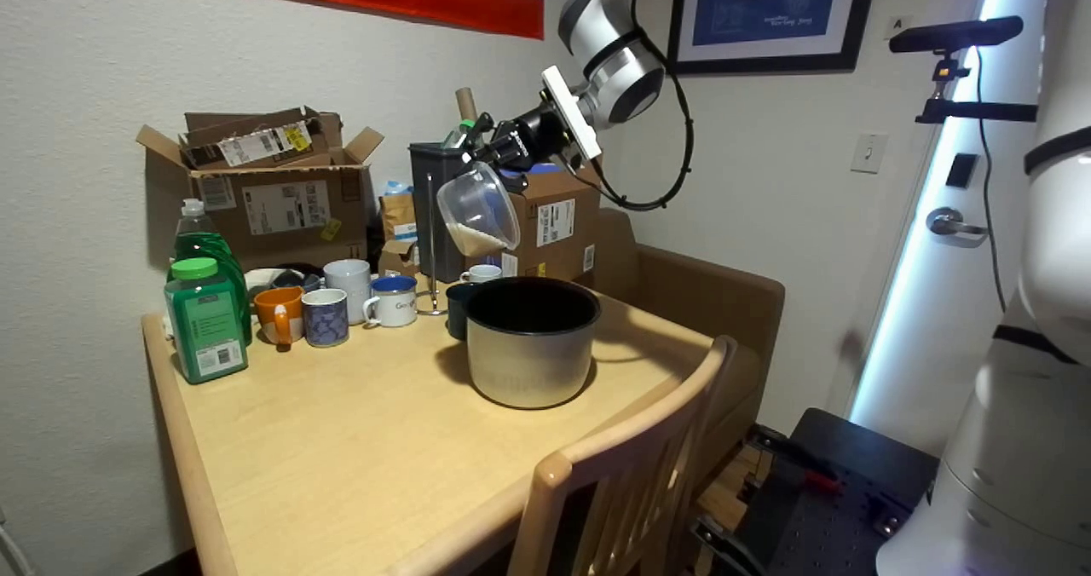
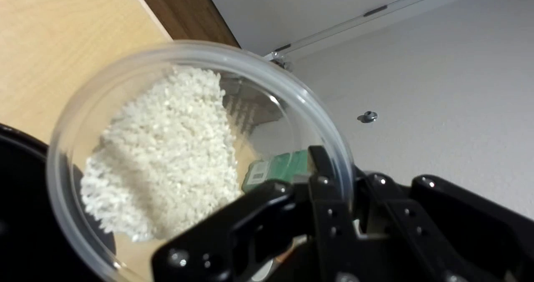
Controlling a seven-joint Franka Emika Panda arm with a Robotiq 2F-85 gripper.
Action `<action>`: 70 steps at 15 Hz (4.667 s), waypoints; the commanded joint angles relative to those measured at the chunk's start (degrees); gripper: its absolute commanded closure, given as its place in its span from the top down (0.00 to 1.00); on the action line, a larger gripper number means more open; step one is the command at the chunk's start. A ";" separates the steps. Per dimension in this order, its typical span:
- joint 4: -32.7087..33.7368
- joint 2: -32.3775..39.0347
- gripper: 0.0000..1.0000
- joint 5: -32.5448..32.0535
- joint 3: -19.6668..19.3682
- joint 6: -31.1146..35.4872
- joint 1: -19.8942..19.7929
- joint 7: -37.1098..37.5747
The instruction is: Pick the bowl and pour its contents into the bucket
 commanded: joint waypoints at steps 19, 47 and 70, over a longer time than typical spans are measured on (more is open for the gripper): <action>6.05 11.34 0.02 11.24 -2.89 -13.33 -5.11 0.58; 4.90 14.21 0.02 16.97 -4.20 -22.82 -7.64 0.24; 5.70 18.29 0.02 21.84 -4.62 -29.16 -9.33 0.68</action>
